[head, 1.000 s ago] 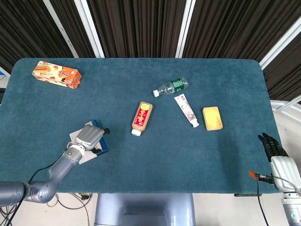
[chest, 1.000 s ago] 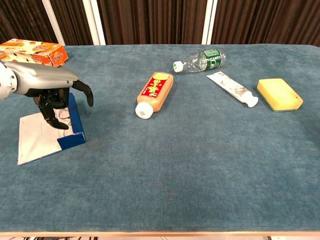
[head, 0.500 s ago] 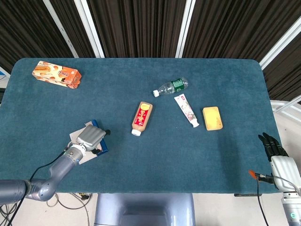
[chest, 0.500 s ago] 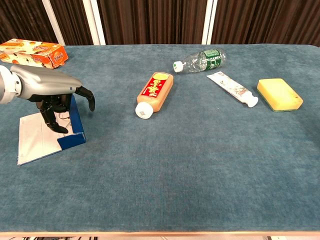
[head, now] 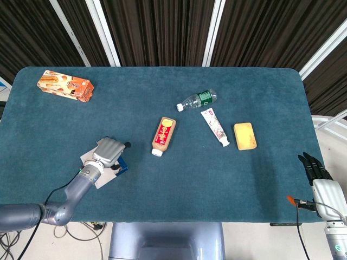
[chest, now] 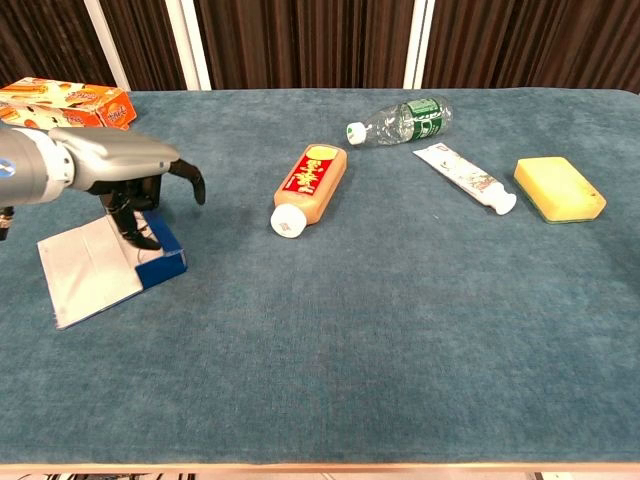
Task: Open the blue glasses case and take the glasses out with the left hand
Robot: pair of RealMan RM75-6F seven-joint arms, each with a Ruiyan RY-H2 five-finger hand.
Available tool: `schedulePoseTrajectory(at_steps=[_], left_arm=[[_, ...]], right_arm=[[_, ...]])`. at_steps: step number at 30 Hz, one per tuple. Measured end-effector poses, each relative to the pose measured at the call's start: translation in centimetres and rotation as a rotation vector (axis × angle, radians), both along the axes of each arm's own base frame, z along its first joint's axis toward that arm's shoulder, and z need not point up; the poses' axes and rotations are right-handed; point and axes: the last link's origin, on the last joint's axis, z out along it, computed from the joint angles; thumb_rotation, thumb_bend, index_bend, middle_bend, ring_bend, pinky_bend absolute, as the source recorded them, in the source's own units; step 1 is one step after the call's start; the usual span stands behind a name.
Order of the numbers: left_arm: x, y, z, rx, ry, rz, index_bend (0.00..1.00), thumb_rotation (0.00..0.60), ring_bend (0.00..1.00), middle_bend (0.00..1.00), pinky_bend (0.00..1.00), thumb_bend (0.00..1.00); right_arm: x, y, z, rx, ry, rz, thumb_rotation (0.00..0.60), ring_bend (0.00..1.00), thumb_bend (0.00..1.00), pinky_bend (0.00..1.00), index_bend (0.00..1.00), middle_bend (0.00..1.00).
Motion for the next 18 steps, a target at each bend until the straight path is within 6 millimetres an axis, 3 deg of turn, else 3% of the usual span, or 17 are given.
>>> schedulePoseTrajectory(at_steps=[18], left_arm=[[0.6, 2.7, -1.1, 0.103, -0.024, 0.017, 0.29, 0.6, 0.85, 0.97, 0.93, 0.25]], right_arm=[[0.0, 0.0, 0.0, 0.001, -0.006, 0.0, 0.6, 0.0, 0.16, 0.19, 0.0, 0.0]])
